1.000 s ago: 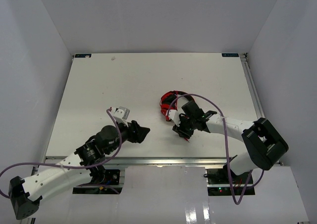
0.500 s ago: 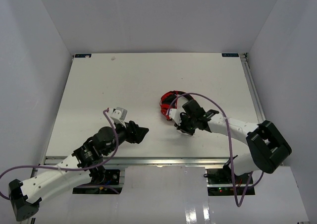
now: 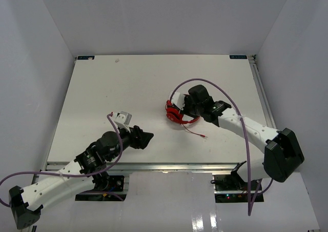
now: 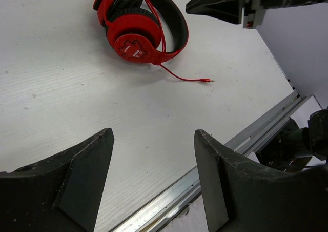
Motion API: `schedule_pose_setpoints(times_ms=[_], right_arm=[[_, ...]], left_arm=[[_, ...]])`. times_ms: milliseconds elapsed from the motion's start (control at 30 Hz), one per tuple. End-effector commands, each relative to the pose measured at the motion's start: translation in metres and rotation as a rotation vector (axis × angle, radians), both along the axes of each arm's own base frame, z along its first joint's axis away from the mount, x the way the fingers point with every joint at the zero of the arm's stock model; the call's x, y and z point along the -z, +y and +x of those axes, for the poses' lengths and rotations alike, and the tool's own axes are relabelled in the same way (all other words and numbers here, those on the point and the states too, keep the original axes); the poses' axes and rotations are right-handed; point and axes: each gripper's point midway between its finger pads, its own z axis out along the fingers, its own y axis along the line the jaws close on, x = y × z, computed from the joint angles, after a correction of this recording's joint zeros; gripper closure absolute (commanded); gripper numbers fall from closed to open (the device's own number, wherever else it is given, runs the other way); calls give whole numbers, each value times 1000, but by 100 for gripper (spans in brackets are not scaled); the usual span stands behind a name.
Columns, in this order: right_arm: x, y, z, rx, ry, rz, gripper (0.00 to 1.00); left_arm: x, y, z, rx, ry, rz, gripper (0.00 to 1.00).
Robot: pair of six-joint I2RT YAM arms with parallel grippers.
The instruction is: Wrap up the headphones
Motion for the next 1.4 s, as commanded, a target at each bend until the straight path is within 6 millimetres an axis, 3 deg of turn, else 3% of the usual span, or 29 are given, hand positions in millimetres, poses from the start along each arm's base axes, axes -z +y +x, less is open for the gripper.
schedule_pose_setpoints(times_ms=[0,67,167,300,367,600,700,1000,1167,1367], right_arm=[[0,1,20,26,-24,-21,92],[5,5,8,-23,27,-4,90],[19,6,-23,-123,161,8,75],[51,-2,-72,-172,379,2,56],[69,-12,-86,-145,431,-10,51],[99,-29,-83,-17,429,-52,45],[106,-26,-74,5,419,-57,44],[118,-14,-52,82,405,-27,50],[128,-14,-56,77,437,-36,74],[103,-20,-46,57,344,-57,89]], left_arm=[[-11,3,1,-9,-22,-7,25],[-13,4,0,-9,-24,-13,25],[-12,6,-1,-11,-22,-17,25],[-10,7,-2,-11,-19,-23,25],[-9,7,-2,-13,-16,-24,25],[-4,6,-2,-13,-7,-19,25],[-2,6,-3,-11,-2,-22,25],[-2,8,-4,-13,-5,-28,25],[0,8,-4,-12,0,-26,25],[0,9,-4,-13,-4,-25,25]])
